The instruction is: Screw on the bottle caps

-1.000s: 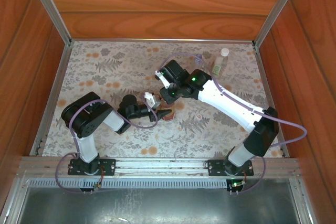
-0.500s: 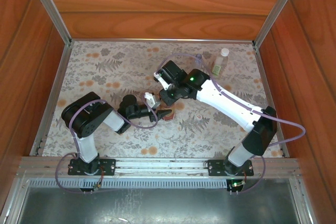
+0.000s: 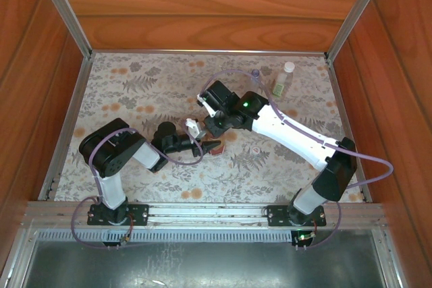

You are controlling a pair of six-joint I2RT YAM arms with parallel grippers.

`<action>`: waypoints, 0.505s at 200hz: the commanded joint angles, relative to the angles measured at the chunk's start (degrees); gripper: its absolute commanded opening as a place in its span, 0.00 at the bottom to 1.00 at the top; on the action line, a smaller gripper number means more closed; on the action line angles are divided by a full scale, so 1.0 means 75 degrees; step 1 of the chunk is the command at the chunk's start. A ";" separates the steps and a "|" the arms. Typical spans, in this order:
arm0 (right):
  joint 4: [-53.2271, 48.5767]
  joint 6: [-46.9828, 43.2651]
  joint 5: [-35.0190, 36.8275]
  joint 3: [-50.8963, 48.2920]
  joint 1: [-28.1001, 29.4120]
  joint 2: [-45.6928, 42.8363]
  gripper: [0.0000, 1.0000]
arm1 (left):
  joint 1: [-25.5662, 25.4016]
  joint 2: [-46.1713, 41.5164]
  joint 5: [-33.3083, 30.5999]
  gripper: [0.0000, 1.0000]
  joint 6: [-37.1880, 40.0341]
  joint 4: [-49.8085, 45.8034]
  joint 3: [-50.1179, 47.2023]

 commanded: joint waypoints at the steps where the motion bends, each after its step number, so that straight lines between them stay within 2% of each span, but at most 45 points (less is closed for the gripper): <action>1: -0.0296 0.0181 0.0386 -0.0149 0.0026 -0.0095 0.34 | -0.0032 0.0089 -0.0018 0.59 0.0011 -0.0363 0.0079; 101: -0.0349 0.0522 0.0275 -0.0173 -0.0057 -0.0007 0.35 | -0.0028 0.0085 -0.0011 0.59 0.0008 -0.0395 0.0077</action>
